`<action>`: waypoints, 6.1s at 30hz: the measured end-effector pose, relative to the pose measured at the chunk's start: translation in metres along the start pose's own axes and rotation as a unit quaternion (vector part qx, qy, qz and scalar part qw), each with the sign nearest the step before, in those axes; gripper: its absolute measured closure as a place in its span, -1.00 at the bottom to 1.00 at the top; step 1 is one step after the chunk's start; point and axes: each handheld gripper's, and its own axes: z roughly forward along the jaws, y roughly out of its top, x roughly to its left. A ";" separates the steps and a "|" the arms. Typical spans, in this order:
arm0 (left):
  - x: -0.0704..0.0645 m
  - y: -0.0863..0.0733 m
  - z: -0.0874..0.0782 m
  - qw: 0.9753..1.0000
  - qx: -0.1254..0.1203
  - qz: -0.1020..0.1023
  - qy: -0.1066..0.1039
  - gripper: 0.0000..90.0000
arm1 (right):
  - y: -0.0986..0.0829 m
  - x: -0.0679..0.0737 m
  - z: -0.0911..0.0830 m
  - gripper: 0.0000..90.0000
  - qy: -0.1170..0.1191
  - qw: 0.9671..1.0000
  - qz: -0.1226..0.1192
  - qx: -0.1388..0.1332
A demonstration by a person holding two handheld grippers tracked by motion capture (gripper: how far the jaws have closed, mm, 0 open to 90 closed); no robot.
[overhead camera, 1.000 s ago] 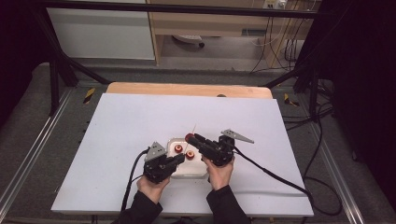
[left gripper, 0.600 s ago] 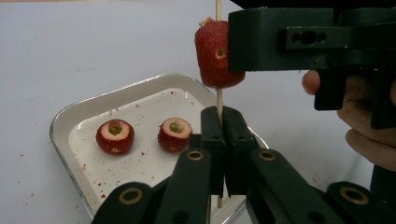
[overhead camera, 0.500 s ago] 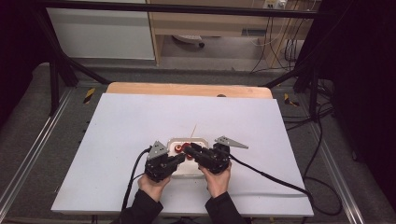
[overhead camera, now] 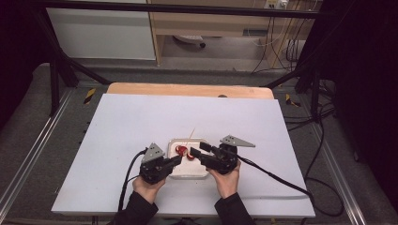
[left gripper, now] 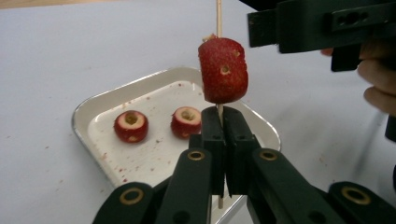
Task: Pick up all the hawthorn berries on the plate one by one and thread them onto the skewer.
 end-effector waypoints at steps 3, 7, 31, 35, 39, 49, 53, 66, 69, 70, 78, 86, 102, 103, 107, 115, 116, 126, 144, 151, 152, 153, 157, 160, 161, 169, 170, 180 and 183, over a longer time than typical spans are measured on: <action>0.006 -0.003 -0.006 1.000 0.007 0.003 0.003 0.96 | 0.001 -0.004 -0.002 -0.25 -0.004 1.000 -0.012 0.017; 0.012 -0.010 -0.014 1.000 0.014 0.011 0.004 0.96 | 0.001 -0.010 -0.004 -0.48 -0.015 0.997 -0.043 0.065; 0.041 -0.043 -0.054 0.996 0.069 0.046 0.014 0.95 | 0.029 -0.018 0.022 -0.75 -0.062 0.955 -0.143 0.254; 0.040 -0.043 -0.053 0.996 0.072 0.051 0.012 0.95 | 0.035 -0.015 0.036 -0.67 -0.057 0.946 -0.151 0.280; 0.040 -0.044 -0.052 0.996 0.078 0.052 0.010 0.95 | 0.038 -0.011 0.052 -0.56 -0.052 0.938 -0.157 0.306; 0.041 -0.045 -0.051 0.995 0.080 0.051 0.009 0.95 | 0.040 -0.011 0.084 -0.28 -0.050 0.916 -0.153 0.366; 0.042 -0.045 -0.050 0.995 0.081 0.049 0.010 0.95 | 0.039 -0.015 0.093 -0.13 -0.050 0.908 -0.150 0.388; 0.042 -0.045 -0.049 0.995 0.083 0.051 0.008 0.95 | 0.038 -0.024 0.106 0.24 -0.039 0.901 -0.119 0.415; 0.041 -0.045 -0.049 0.995 0.083 0.051 0.008 0.95 | 0.037 -0.025 0.107 0.27 -0.039 0.900 -0.113 0.419; 0.041 -0.045 -0.049 0.995 0.083 0.051 0.008 0.95 | 0.037 -0.026 0.107 0.29 -0.040 0.900 -0.112 0.419; 0.041 -0.045 -0.049 0.995 0.083 0.051 0.008 0.95 | 0.036 -0.028 0.109 0.38 -0.038 0.899 -0.105 0.424; 0.041 -0.045 -0.049 0.995 0.083 0.053 0.008 0.95 | 0.038 -0.027 0.107 0.39 -0.033 0.905 -0.088 0.416; 0.039 -0.045 -0.049 0.995 0.082 0.056 0.008 0.95 | 0.053 -0.015 0.085 0.40 -0.041 0.914 -0.100 0.392; 0.039 -0.045 -0.049 0.995 0.082 0.057 0.008 0.95 | 0.053 -0.013 0.083 0.40 -0.041 0.916 -0.097 0.387; 0.039 -0.045 -0.049 0.995 0.082 0.057 0.008 0.95 | 0.055 -0.010 0.077 0.40 -0.038 0.922 -0.097 0.373; 0.037 -0.044 -0.049 0.995 0.081 0.059 0.009 0.95 | 0.054 -0.012 0.058 0.40 -0.027 0.940 -0.083 0.331; 0.037 -0.044 -0.048 0.995 0.081 0.059 0.009 0.95 | 0.053 -0.012 0.055 0.40 -0.025 0.943 -0.080 0.323; 0.034 -0.043 -0.047 0.995 0.079 0.062 0.009 0.95 | 0.044 -0.018 0.029 0.40 -0.012 0.971 -0.054 0.231; 0.024 -0.041 -0.042 0.996 0.065 0.064 0.006 0.95 | 0.027 -0.023 0.001 0.40 0.010 0.996 0.002 0.087; 0.018 -0.040 -0.039 0.997 0.057 0.060 0.005 0.95 | 0.025 -0.022 -0.001 0.40 0.014 0.999 0.014 0.049; 0.017 -0.039 -0.039 0.997 0.056 0.061 0.006 0.95 | 0.025 -0.021 -0.001 0.40 0.014 0.999 0.017 0.045; 0.016 -0.038 -0.037 0.997 0.050 0.064 -0.001 0.95 | 0.025 -0.021 -0.001 0.40 0.014 0.999 0.018 0.039; 0.012 -0.034 -0.035 0.997 0.048 0.058 0.003 0.95 | 0.025 -0.019 -0.001 0.41 0.021 0.999 0.031 0.012; 0.009 -0.032 -0.035 0.998 0.041 0.055 0.003 0.95 | 0.027 -0.018 -0.002 0.41 0.026 0.999 0.040 -0.005; 0.009 -0.031 -0.034 0.998 0.041 0.054 0.008 0.95 | 0.028 -0.017 -0.003 0.41 0.025 0.999 0.040 -0.015; 0.001 -0.024 -0.026 0.999 0.033 0.041 0.005 0.95 | 0.032 -0.015 -0.004 0.41 0.027 0.996 0.057 -0.066; 0.000 -0.023 -0.025 0.999 0.031 0.040 0.004 0.95 | 0.032 -0.015 -0.003 0.41 0.028 0.995 0.058 -0.071; -0.008 -0.013 -0.015 1.000 0.019 0.021 -0.004 0.95 | 0.034 -0.015 -0.002 0.41 0.023 0.991 0.069 -0.111; -0.010 -0.011 -0.013 1.000 0.015 0.012 -0.009 0.95 | 0.034 -0.014 -0.002 0.41 0.021 0.990 0.070 -0.124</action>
